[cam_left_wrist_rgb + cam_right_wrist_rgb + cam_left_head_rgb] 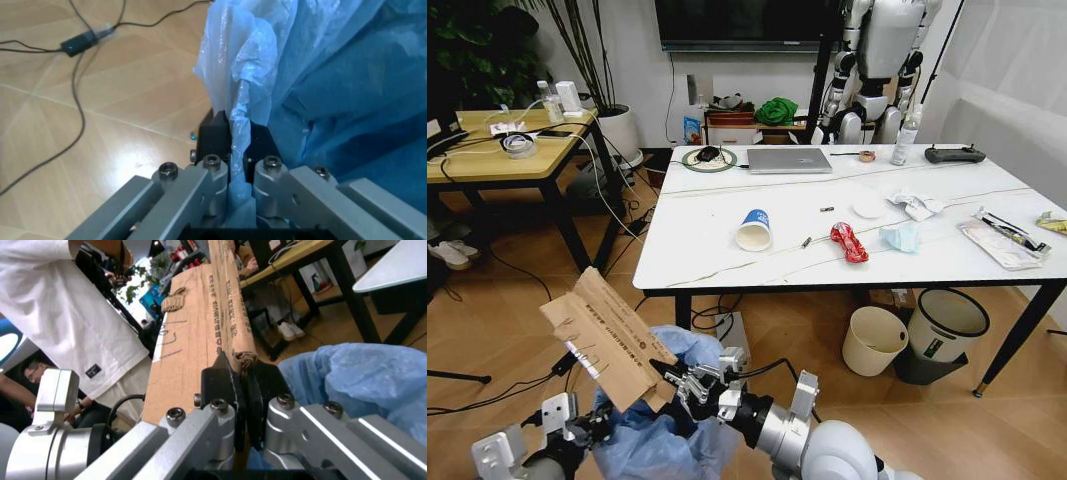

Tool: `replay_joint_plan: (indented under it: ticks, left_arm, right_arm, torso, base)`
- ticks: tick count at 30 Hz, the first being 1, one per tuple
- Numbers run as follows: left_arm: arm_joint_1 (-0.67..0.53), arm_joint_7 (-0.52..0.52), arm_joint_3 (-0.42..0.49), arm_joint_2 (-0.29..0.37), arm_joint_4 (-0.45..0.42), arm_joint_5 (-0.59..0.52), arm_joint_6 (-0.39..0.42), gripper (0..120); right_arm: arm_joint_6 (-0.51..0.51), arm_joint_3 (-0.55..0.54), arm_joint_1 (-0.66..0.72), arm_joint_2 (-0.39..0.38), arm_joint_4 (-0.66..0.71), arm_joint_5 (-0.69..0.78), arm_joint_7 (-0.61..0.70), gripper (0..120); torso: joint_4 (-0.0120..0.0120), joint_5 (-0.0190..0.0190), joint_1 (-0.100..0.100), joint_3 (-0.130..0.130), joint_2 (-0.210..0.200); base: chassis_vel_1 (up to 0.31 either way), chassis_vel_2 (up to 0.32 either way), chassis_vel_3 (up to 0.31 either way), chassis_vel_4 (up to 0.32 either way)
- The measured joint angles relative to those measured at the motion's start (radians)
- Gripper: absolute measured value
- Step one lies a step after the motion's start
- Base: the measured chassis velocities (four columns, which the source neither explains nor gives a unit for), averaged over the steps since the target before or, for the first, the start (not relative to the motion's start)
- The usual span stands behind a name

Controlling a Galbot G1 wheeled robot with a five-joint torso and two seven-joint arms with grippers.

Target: Pick up the trash bin and place the trash from the table into it.

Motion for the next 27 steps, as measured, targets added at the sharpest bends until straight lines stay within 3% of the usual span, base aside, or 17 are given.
replay_joint_plan:
  ticks: [8, 18, 25, 27]
  left_arm:
    - [0.002, -0.012, -0.021, 0.002, -0.001, -0.019, -0.005, 0]
    - [-0.014, -0.012, -0.011, -0.005, 0.007, -0.03, -0.007, 0]
    - [-0.003, -0.016, -0.028, -0.003, 0.0, -0.032, -0.006, 0]
    - [0.006, -0.017, -0.044, 0.0, 0.0, -0.032, -0.006, 0]
  right_arm:
    - [0.006, -0.014, 0.033, 0.069, -0.057, -0.021, -0.003, 0]
    - [0.009, -0.021, 0.018, 0.055, -0.068, -0.054, -0.003, 4]
    - [0.018, -0.018, -0.005, 0.033, -0.07, -0.081, -0.005, 19]
    - [0.023, -0.014, -0.015, 0.021, -0.069, -0.092, -0.01, 29]
  torso:
    - [0.0001, 0.0002, 0.0, 0.0, 0.0]
    - [-0.0001, 0.0002, 0.0, 0.0, 0.0]
    - [0.0, 0.0002, 0.0, 0.0, 0.0]
    - [-0.0001, 0.0002, 0.0, 0.0, 0.0]
  base:
    - [0.0, 0.0, 0.0, 0.0]
    - [0.0, 0.0, 0.0, 0.0]
    - [0.0, 0.0, 0.0, 0.0]
    - [0.0, 0.0, 0.0, 0.0]
